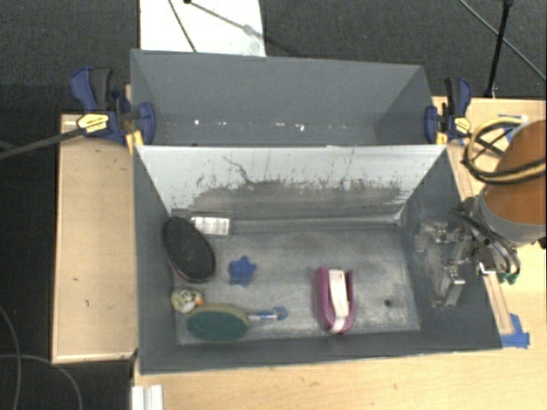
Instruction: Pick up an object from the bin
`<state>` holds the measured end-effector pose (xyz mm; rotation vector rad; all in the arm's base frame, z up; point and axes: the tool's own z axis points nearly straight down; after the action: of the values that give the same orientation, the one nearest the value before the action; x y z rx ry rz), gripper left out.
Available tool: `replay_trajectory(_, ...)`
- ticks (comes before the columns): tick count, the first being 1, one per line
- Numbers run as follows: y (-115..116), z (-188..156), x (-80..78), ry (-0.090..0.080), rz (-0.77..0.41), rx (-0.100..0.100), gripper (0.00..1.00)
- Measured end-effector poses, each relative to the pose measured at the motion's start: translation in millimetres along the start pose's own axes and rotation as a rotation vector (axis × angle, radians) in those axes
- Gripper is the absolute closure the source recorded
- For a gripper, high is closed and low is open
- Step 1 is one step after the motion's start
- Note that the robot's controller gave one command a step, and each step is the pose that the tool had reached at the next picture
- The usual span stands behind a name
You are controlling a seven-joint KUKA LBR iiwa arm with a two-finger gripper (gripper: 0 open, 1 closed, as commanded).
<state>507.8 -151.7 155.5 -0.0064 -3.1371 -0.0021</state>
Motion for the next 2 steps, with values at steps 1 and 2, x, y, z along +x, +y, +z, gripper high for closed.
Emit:
replay_trajectory(1,7.3,74.2,11.9,-0.002,-0.443,0.0,0.0)
replay_trajectory(2,102.9,56.6,17.3,-0.005,-0.552,-0.002,0.0)
